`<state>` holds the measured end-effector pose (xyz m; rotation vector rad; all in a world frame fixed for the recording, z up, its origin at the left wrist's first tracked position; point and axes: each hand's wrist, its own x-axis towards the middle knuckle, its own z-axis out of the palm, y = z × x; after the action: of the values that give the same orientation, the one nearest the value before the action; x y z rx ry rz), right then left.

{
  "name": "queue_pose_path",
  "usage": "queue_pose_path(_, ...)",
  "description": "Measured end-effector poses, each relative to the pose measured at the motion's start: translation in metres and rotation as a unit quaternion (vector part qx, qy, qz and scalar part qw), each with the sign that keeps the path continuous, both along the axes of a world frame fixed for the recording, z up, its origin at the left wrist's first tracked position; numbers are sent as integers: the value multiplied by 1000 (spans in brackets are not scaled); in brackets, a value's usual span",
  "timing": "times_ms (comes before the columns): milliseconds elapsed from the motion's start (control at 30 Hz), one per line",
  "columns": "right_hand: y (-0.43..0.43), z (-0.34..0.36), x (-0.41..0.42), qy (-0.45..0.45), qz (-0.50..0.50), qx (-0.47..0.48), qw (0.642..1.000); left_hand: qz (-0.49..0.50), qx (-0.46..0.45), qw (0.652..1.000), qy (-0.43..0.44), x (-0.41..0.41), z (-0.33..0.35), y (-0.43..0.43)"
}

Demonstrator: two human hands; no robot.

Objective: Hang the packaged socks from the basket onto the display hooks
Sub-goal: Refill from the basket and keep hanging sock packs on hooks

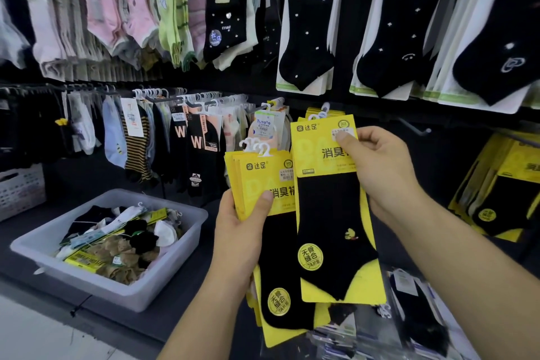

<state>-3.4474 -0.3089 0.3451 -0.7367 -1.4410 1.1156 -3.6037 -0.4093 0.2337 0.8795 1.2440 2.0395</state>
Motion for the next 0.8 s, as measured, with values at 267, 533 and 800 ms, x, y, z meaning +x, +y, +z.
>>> queue_pose_path(267,-1,1,2,18,-18,-11,1000,13,-2,999,37,-5,-1,-3)
queue_pose_path(533,23,-12,-5,-44,-62,11,997,22,7,999,48,-12,-2,-5)
queue_pose_path(800,53,-26,-11,-125,-156,68,977,14,-4,998,55,-11,2,-6)
